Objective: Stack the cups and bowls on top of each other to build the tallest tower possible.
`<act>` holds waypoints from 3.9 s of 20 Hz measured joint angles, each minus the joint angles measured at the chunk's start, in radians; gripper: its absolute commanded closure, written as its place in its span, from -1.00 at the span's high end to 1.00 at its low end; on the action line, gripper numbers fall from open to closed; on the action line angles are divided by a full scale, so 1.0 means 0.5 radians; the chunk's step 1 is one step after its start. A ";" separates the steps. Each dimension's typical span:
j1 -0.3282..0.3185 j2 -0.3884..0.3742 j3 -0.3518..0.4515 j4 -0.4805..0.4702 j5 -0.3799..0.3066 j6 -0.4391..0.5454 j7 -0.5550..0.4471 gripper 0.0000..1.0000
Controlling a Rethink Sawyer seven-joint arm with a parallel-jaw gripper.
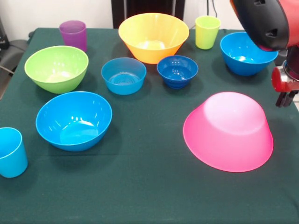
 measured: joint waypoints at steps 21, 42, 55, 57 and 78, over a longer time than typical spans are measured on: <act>-0.015 0.041 -0.013 -0.079 0.000 0.000 0.000 -1.00; -0.047 0.047 -0.090 -0.092 0.001 0.000 0.000 -1.00; -0.081 0.048 -0.103 -0.110 -0.050 0.000 0.000 -1.00; -0.099 0.049 -0.103 -0.115 -0.076 0.000 0.000 -1.00; -0.215 0.059 -0.102 -0.118 -0.262 0.000 0.000 -1.00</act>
